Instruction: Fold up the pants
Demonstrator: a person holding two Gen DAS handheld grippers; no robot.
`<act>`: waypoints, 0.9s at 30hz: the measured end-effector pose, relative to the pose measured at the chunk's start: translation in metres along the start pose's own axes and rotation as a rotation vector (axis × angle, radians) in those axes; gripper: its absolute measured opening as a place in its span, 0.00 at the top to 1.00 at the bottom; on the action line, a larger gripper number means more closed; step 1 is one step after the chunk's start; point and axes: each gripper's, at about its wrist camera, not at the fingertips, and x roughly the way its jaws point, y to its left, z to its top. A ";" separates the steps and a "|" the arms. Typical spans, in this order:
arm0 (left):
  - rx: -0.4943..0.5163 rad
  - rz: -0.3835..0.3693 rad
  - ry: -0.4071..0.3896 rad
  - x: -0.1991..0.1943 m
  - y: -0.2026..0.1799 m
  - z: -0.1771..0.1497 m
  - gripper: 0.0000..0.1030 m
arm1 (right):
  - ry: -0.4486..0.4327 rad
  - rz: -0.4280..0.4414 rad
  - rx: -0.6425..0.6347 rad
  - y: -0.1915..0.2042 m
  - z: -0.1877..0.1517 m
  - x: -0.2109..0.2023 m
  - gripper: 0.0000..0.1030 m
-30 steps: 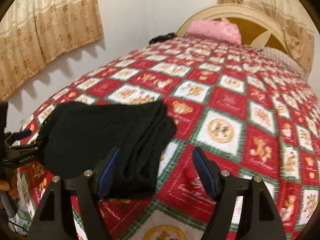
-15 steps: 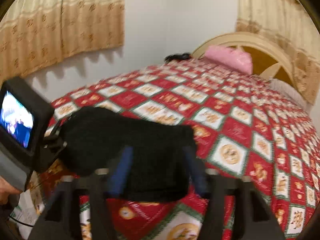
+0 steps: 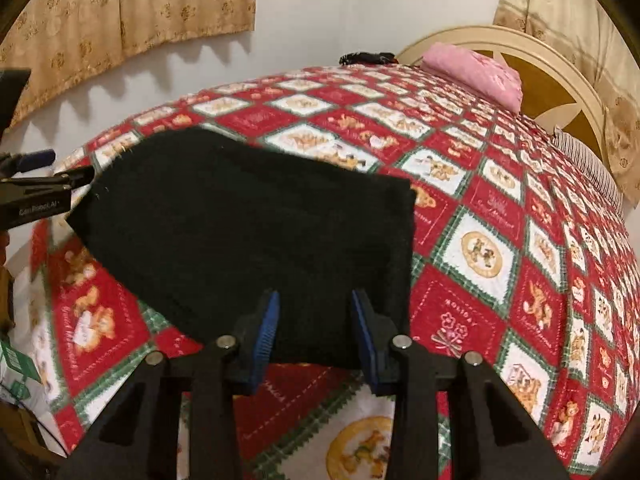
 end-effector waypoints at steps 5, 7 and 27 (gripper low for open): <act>-0.106 -0.033 -0.011 0.006 0.020 0.026 0.24 | -0.118 0.051 0.104 -0.017 0.027 -0.018 0.61; -0.122 -0.069 -0.014 0.013 0.013 0.036 0.24 | -0.122 0.042 0.108 -0.019 0.041 -0.010 0.61; -0.318 -0.646 0.201 0.067 0.017 0.006 0.24 | -0.073 0.042 0.124 -0.032 0.037 0.068 0.59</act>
